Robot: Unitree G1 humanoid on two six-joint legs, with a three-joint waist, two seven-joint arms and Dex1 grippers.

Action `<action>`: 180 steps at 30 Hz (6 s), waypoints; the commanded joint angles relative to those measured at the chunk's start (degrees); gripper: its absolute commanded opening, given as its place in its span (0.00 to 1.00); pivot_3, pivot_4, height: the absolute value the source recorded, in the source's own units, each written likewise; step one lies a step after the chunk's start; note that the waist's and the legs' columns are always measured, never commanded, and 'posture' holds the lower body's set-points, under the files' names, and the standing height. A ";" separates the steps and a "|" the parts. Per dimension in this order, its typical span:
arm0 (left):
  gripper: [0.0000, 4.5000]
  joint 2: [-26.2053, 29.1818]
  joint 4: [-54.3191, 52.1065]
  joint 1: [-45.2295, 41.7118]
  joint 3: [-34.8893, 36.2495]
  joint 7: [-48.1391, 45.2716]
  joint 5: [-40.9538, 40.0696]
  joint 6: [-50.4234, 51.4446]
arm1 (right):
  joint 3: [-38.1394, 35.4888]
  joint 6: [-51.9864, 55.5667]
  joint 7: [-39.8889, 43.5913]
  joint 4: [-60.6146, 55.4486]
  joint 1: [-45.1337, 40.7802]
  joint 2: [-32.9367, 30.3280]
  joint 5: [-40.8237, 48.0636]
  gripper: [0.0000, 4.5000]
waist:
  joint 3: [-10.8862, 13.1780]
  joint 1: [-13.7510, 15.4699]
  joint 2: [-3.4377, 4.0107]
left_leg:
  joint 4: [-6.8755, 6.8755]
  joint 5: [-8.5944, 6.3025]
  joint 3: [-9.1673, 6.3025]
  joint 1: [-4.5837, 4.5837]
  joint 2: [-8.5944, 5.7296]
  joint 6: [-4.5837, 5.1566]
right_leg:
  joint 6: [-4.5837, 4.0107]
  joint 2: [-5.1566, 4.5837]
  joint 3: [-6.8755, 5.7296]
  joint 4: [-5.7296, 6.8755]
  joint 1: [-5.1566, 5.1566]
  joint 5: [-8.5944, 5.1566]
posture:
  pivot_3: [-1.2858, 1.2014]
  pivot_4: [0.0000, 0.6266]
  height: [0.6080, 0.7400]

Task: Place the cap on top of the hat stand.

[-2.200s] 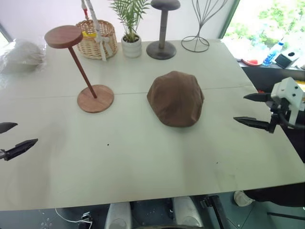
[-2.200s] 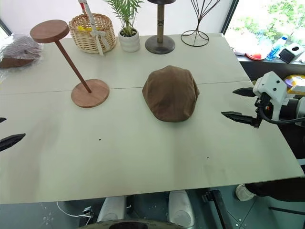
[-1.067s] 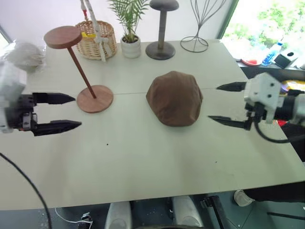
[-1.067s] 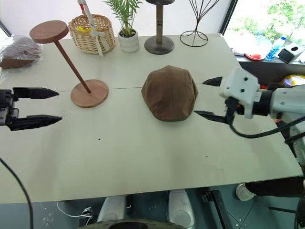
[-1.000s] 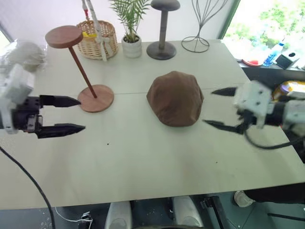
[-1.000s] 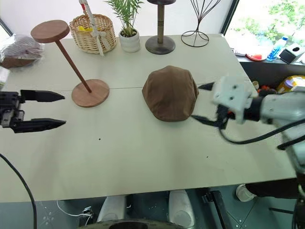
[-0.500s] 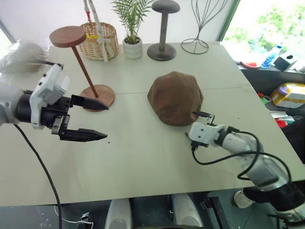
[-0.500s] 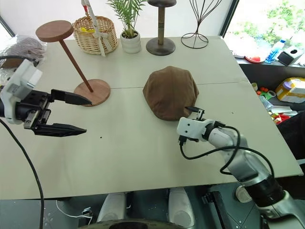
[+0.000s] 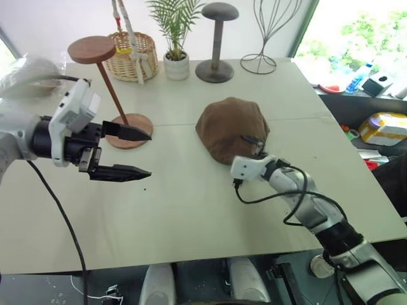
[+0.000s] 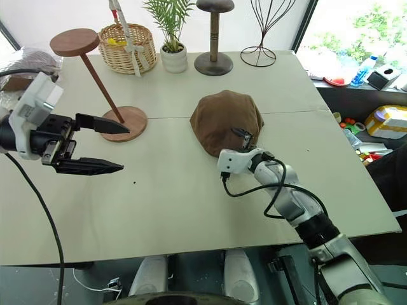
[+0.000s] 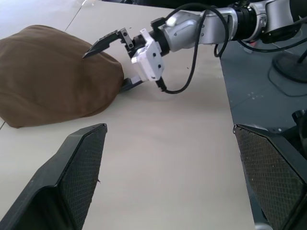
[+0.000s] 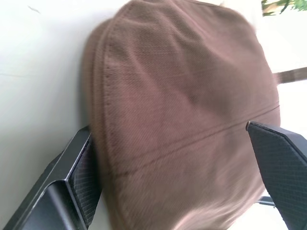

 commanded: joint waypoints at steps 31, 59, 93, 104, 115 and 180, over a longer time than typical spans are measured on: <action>1.00 -2.87 0.40 1.77 8.49 7.92 -0.75 -0.19 | -9.40 2.78 1.44 -2.48 -8.59 -0.16 0.61 0.01 | 0.06 0.12 0.04 | -0.12 0.00 -0.25 -0.13 -0.04 0.01 | 0.11 0.09 -0.01 -0.03 -0.01 -0.09 | 0.52 0.24 0.91; 1.00 -0.43 1.91 23.28 59.74 25.69 -7.75 16.54 | -7.89 -22.04 -3.57 52.47 -72.70 34.71 13.10 0.01 | 0.17 -3.16 0.09 | -0.96 0.02 -0.36 -0.18 0.09 -0.05 | 0.18 0.30 -0.07 0.07 -0.52 -0.12 | 0.52 0.24 0.91; 1.00 -0.03 0.61 17.72 53.30 36.21 -13.26 14.70 | -2.49 -23.80 -5.52 63.94 -66.89 42.24 8.85 0.62 | 0.11 -4.22 -0.20 | -1.05 0.04 -0.50 -0.18 0.10 -0.10 | 0.12 0.35 -0.13 0.10 -0.56 -0.07 | 0.52 0.24 0.91; 1.00 0.05 1.62 18.34 52.25 33.51 -12.34 13.55 | -3.24 -26.97 -0.53 58.77 -64.66 39.02 10.60 0.97 | 0.07 -4.29 -0.26 | -1.11 0.04 -0.50 -0.20 0.10 -0.10 | 0.15 0.36 -0.13 0.10 -0.62 -0.06 | 0.52 0.24 0.91; 1.00 2.70 5.67 16.47 46.31 28.13 -10.32 9.63 | -1.95 -21.79 12.93 31.60 -49.02 30.95 13.18 0.97 | 0.04 -4.26 -0.30 | -1.07 0.05 -0.51 -0.18 0.10 -0.11 | 0.32 0.37 -0.14 0.17 -0.60 0.03 | 0.52 0.24 0.91; 0.01 -10.69 -15.18 2.21 -14.60 44.20 82.47 -17.97 | -31.86 72.12 41.37 -6.99 -50.20 -14.25 81.23 1.00 | 0.31 -0.81 0.20 | -0.80 0.06 -0.31 -0.23 0.02 -0.07 | -0.06 0.42 0.26 0.18 -0.77 -0.07 | 0.52 0.24 0.91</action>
